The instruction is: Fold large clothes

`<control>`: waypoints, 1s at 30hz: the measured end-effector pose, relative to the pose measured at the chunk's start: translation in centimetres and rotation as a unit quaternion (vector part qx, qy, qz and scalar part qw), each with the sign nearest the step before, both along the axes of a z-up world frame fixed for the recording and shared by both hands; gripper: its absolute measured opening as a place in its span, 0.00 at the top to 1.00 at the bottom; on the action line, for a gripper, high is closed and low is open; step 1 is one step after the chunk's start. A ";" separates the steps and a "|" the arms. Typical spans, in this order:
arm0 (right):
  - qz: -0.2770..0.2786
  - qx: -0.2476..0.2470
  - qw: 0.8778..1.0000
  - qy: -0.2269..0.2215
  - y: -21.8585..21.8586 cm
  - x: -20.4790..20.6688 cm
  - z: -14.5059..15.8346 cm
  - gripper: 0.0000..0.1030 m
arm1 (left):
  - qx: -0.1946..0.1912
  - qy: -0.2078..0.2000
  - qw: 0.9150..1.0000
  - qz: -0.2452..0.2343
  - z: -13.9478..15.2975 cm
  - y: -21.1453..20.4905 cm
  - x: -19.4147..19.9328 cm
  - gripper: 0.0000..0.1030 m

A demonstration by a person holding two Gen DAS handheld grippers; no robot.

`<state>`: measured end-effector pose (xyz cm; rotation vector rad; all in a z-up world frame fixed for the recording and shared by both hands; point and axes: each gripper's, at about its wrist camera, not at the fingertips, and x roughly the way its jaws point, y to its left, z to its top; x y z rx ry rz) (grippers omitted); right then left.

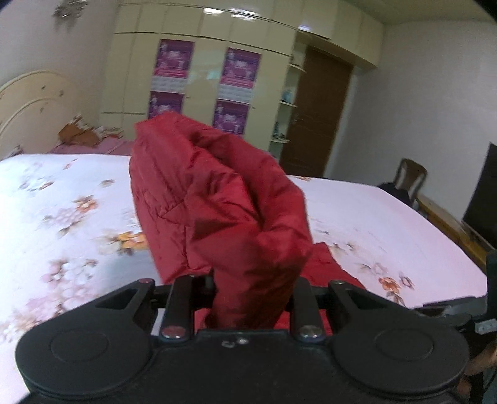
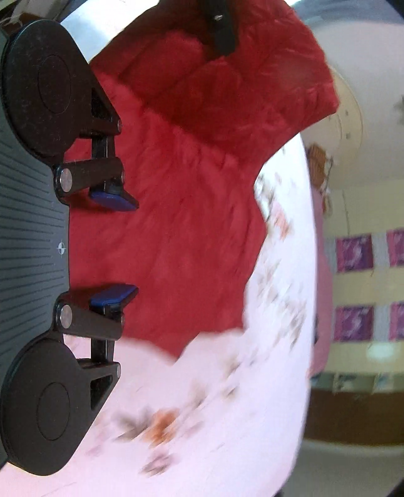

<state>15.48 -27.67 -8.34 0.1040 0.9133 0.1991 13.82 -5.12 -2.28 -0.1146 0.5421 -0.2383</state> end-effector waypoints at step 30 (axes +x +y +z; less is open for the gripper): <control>-0.088 0.152 0.984 0.004 -10.0 -2.5 1.4 0.73 | 0.057 0.026 0.984 -0.167 -3.8 -12.9 -1.0 0.19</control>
